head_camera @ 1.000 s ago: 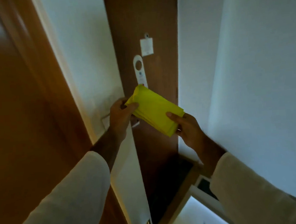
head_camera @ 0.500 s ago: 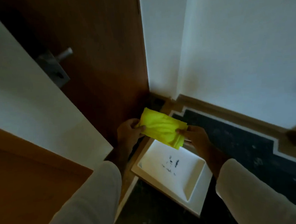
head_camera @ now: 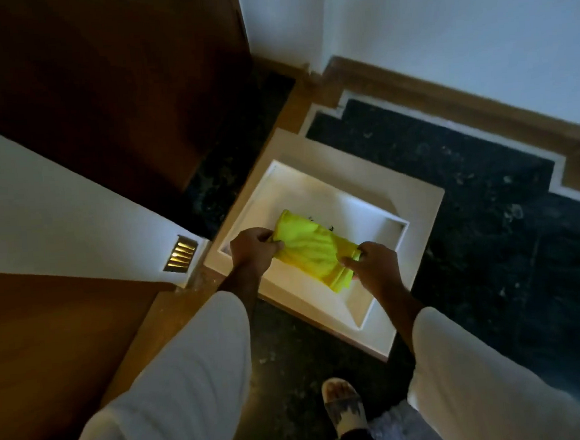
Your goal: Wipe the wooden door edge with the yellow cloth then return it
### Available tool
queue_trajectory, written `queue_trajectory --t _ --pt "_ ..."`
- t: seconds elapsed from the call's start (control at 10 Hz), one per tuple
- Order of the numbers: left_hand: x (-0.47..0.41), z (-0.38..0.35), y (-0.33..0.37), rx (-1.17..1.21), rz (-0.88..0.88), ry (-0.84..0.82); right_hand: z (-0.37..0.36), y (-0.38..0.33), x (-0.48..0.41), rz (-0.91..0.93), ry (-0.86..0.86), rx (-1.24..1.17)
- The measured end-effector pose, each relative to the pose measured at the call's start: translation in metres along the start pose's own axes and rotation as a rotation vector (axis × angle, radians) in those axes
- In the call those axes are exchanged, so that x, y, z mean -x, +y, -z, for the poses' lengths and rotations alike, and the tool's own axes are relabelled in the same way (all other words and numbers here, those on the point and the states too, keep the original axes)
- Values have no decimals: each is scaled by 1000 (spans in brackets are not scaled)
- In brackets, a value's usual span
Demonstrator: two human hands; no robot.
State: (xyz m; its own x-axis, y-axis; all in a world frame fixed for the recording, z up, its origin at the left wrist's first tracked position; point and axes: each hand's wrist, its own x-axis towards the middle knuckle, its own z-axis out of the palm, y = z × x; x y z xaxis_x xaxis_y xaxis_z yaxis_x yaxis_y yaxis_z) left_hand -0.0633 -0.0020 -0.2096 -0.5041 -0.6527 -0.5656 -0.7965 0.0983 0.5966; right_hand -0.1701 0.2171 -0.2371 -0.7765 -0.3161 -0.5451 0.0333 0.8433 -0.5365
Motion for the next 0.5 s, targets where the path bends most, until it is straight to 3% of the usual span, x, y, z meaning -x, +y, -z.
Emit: queue_trajectory --t 0.2,0.3,0.4,0.5 --pt "-8 -21 0 -312 -133 29 -8 -7 4 76 184 296" --pt "12 0 27 -423 -210 61 17 -48 19 259 296 519" --pt "24 20 43 -538 -365 114 36 -87 18 436 286 527" --pt "42 63 71 -609 -554 307 78 -137 36 608 338 574"
